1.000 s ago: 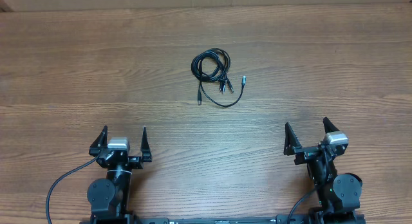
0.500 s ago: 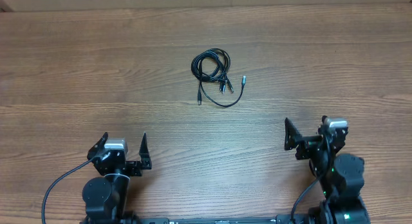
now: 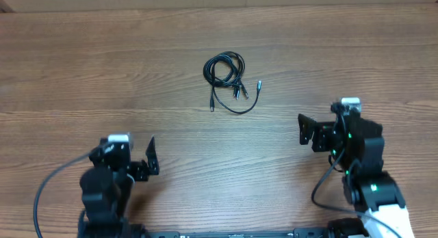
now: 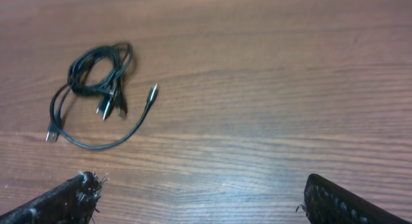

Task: Untangle cables
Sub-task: 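Raise both arms and move the grippers toward the black cable bundle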

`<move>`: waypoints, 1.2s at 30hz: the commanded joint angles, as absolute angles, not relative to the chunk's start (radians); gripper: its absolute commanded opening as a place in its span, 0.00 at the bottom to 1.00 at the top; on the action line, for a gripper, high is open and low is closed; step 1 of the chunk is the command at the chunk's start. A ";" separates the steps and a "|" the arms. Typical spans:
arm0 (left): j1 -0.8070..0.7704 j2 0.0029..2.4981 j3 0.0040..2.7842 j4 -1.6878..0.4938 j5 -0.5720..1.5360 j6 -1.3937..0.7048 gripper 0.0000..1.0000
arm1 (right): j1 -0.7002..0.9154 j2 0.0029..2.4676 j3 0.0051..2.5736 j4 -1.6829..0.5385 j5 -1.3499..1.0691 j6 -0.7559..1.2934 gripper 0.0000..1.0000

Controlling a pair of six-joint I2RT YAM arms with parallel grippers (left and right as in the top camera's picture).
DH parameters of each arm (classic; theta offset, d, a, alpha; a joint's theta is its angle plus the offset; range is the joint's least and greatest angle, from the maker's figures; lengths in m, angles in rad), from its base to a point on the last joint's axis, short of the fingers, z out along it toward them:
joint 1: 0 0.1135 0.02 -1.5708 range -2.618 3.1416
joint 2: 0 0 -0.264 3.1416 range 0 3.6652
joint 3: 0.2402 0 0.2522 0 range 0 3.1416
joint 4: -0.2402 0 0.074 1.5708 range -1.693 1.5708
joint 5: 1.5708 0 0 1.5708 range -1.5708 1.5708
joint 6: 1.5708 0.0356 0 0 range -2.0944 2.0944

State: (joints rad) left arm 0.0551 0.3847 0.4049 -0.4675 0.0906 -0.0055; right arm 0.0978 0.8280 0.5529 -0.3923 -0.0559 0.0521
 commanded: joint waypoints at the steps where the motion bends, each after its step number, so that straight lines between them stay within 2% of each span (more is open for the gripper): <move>1: 0.065 0.537 0.530 -0.487 0.120 -0.054 1.00 | 0.095 0.920 0.661 -0.448 -0.096 0.056 1.00; 9: 0.065 0.933 0.851 -0.662 0.235 -0.101 1.00 | 0.095 1.154 0.891 -0.630 -0.168 0.056 1.00; 13: 0.065 1.106 1.041 -0.867 0.273 -0.121 1.00 | 0.095 1.208 0.980 -0.698 -0.229 0.056 1.00; 14: 0.064 1.243 1.145 -0.963 0.276 -0.183 1.00 | 0.095 1.212 1.021 -0.664 -0.369 0.056 1.00; 17: 0.064 1.280 1.145 -0.910 0.330 -0.301 1.00 | 0.095 1.212 1.021 -0.641 -0.376 0.056 1.00; 21: 0.055 1.322 1.146 -0.717 0.464 -0.306 0.97 | 0.095 1.212 1.021 -0.641 -0.376 0.056 1.00; 24: 0.004 1.357 1.176 -0.621 0.442 -0.366 0.96 | 0.095 1.212 1.021 -0.653 -0.376 0.056 1.00; 27: -0.068 1.430 1.274 -0.657 0.331 -0.391 0.91 | 0.095 1.212 1.021 -0.666 -0.353 0.056 1.00; 31: -0.159 1.543 1.431 -0.762 0.204 -0.394 0.91 | 0.095 1.212 1.024 -0.688 -0.297 0.056 1.00; 36: -0.224 1.675 1.510 -0.792 0.176 -0.421 0.92 | 0.095 1.213 1.038 -0.726 -0.221 0.077 1.00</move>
State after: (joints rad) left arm -0.1986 1.6096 1.4734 -0.7849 0.2386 -0.3813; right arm 0.0978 1.2156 0.9966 -0.7177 -0.2951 0.0563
